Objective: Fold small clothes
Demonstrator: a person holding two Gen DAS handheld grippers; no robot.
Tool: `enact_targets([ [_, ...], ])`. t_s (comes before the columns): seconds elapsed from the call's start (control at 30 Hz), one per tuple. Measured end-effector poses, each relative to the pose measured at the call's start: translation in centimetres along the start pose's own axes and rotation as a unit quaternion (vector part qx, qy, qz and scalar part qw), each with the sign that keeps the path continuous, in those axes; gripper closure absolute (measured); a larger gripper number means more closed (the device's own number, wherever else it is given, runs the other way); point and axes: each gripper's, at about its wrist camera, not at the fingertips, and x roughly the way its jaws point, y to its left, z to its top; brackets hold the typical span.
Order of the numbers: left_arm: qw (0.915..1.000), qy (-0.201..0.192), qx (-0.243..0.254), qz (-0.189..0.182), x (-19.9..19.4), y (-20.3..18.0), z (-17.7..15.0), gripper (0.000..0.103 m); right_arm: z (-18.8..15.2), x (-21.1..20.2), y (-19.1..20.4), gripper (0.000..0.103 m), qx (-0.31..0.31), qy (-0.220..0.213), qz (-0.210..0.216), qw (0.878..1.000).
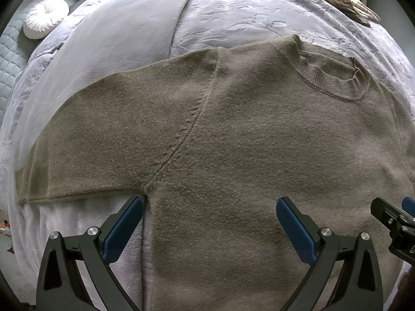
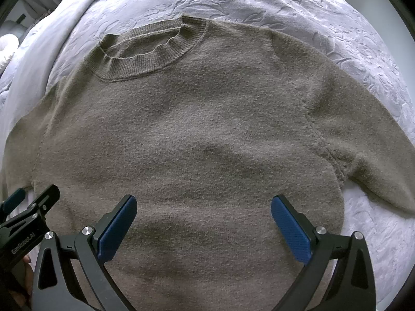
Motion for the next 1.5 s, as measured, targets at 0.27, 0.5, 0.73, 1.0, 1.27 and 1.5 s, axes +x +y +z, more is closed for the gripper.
enact_targets([
  [0.27, 1.0000, 0.000, -0.003, -0.004, 0.0, 0.7, -0.2, 0.000, -0.3, 0.0, 0.7, 0.000, -0.006, -0.002, -0.001, 1.000],
  [0.5, 0.9993, -0.005, -0.023, -0.029, -0.2, 3.5, -0.8, 0.000, -0.1, 0.0, 3.3, 0.000, -0.027, -0.017, 0.012, 0.999],
  [0.73, 0.9950, -0.014, -0.072, -0.067, 0.0, 10.0, -2.6, 0.000, -0.4, 0.0, 6.9, 0.000, -0.057, -0.028, 0.078, 0.995],
  [1.0, 0.9822, -0.052, -0.171, -0.057, -0.1, 21.0, -5.7, 0.000, -1.5, 0.7, 13.0, 0.000, -0.123, 0.008, 0.119, 0.985],
  [1.27, 0.9552, -0.073, -0.284, -0.039, 2.1, 32.6, -9.0, 0.000, -2.7, 0.7, 16.8, 0.000, -0.158, 0.023, 0.128, 0.979],
  [1.5, 0.9126, -0.108, -0.390, -0.061, 3.5, 39.0, -8.2, 0.004, -2.9, 1.1, 18.0, 0.000, -0.161, 0.028, 0.130, 0.978],
])
